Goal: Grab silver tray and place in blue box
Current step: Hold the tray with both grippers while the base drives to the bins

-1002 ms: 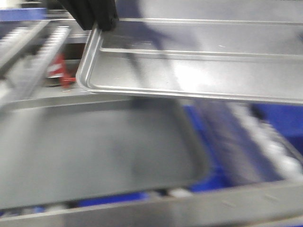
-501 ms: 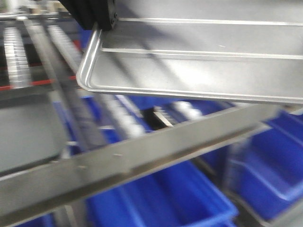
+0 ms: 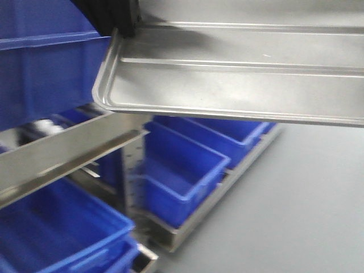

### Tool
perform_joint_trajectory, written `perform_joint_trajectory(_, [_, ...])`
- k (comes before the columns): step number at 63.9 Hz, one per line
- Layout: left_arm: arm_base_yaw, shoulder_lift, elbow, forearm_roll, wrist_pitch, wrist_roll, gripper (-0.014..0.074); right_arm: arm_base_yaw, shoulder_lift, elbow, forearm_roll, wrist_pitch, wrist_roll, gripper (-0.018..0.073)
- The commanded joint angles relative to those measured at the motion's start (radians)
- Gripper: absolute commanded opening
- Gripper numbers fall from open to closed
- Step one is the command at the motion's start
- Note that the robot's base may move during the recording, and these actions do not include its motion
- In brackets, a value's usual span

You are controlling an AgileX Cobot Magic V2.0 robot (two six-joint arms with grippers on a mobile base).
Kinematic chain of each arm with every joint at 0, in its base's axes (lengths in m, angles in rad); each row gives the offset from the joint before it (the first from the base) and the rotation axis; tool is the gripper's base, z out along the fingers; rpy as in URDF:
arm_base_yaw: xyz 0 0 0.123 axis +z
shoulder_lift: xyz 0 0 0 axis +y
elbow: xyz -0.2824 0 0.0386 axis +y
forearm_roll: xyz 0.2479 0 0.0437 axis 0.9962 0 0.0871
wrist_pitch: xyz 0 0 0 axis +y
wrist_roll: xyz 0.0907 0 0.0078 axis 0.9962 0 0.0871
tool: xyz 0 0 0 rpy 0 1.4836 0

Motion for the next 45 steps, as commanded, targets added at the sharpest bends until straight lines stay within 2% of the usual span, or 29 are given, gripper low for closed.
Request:
perform_joint_trajectory(1, [-0.007,-0.031,-0.033,0.048,-0.005,0.017,-0.0096,-0.001,-0.013,-0.036,-0.045,-0.038,-0.015,0.0057])
perform_joint_trajectory(45, [-0.007,-0.031,-0.033,0.048,-0.005,0.017,-0.0096,-0.001,-0.013,-0.036,-0.045,-0.037,-0.015,0.0057])
